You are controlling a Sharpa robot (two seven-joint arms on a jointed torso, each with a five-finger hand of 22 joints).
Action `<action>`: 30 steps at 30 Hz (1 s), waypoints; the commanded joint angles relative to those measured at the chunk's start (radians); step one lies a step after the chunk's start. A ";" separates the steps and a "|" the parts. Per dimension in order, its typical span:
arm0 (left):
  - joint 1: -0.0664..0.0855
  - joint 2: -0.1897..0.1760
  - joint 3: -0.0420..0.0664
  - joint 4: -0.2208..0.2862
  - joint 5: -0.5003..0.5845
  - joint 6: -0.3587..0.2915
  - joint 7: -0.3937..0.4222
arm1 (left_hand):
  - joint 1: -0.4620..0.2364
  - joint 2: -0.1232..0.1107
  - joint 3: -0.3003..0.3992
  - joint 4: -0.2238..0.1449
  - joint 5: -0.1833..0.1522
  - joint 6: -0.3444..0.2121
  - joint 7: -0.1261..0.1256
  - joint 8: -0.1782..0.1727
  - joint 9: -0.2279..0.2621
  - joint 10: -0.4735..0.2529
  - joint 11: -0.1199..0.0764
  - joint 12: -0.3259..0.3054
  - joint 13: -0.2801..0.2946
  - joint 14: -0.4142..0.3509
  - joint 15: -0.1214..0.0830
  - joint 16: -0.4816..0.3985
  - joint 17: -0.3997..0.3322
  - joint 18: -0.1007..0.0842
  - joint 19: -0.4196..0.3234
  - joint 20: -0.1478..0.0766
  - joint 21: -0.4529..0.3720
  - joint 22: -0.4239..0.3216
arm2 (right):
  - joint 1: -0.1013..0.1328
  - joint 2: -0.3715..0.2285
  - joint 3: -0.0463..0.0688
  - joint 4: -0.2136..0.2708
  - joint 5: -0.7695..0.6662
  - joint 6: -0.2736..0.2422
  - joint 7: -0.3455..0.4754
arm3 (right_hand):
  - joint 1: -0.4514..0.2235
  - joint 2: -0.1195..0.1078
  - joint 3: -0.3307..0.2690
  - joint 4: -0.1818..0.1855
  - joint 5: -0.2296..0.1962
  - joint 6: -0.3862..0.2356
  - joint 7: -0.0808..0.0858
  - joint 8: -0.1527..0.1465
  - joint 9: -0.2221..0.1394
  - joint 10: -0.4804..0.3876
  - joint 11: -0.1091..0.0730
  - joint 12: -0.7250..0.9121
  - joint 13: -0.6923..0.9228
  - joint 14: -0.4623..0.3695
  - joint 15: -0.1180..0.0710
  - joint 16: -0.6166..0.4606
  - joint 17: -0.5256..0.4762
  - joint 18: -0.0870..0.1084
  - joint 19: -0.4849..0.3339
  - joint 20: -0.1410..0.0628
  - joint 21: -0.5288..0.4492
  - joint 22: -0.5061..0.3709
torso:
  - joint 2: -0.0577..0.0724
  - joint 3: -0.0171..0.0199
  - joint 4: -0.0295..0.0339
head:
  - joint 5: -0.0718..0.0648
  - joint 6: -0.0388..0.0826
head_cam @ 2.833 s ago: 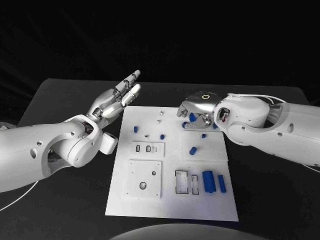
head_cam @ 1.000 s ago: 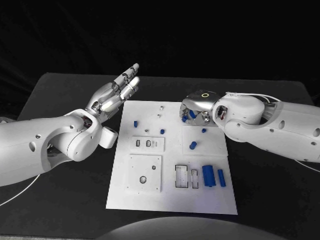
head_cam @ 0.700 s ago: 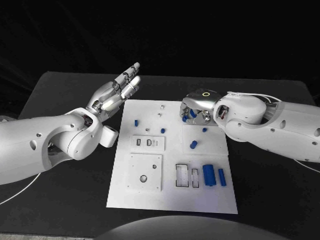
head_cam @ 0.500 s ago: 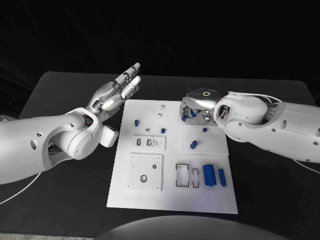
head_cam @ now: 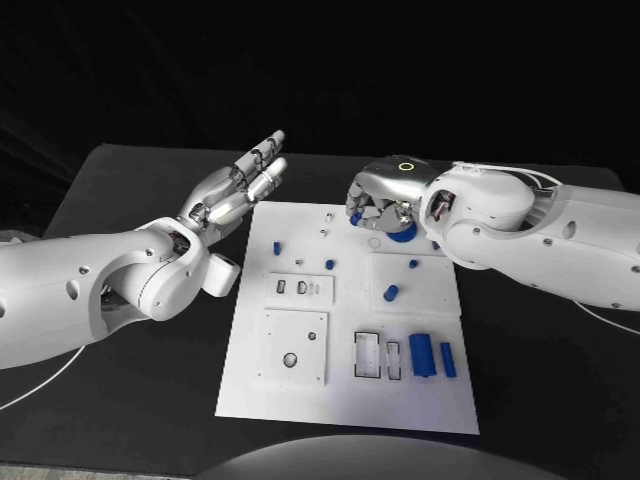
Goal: Assemble the parts on the task board
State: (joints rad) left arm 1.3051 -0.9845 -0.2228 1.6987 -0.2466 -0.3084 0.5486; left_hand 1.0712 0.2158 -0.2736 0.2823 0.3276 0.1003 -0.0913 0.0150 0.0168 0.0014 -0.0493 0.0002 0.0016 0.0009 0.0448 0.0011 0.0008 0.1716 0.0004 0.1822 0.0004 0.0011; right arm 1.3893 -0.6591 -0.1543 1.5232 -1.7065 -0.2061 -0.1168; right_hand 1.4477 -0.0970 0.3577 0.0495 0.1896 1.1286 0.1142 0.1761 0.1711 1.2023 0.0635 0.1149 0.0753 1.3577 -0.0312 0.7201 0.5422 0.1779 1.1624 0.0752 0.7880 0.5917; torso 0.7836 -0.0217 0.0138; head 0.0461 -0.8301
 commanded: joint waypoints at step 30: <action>0.001 0.003 0.000 0.001 -0.013 -0.004 0.009 | 0.010 -0.033 -0.012 0.006 -0.074 -0.002 0.004 0.003 0.001 -0.001 0.007 0.000 -0.002 -0.001 -0.003 -0.001 -0.001 0.005 0.000 0.002 0.000 -0.001 | -0.017 0.236 0.016 -0.276 0.039 0.021 -0.012 | 0.014 0.009 0.010 -0.004 0.026 -0.038 0.009 -0.032 0.000 -0.012 0.006 -0.033 -0.009 -0.017 0.015 -0.015 -0.001 0.003 -0.023 0.009 0.003 0.016 | 0.000 0.0019 -0.0014 | 0.008 0.011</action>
State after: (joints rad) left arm 1.3051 -0.9832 -0.2229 1.6979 -0.2492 -0.3149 0.5461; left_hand 1.0799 0.1904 -0.2808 0.2894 0.2563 0.1003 -0.0913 0.0150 0.0168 0.0014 -0.0494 0.0002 0.0014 0.0009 0.0447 0.0011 0.0008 0.1715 0.0005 0.1822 0.0004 0.0011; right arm 1.3737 -0.4235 -0.1395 1.2499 -1.6589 -0.1929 -0.1195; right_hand 1.4576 -0.0860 0.3665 0.0500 0.2150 1.0962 0.1217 0.1468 0.1714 1.1968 0.0698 0.0884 0.0678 1.3446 -0.0180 0.7115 0.5418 0.1779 1.1445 0.0859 0.7879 0.6064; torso 0.7842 -0.0194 0.0126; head 0.0535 -0.8177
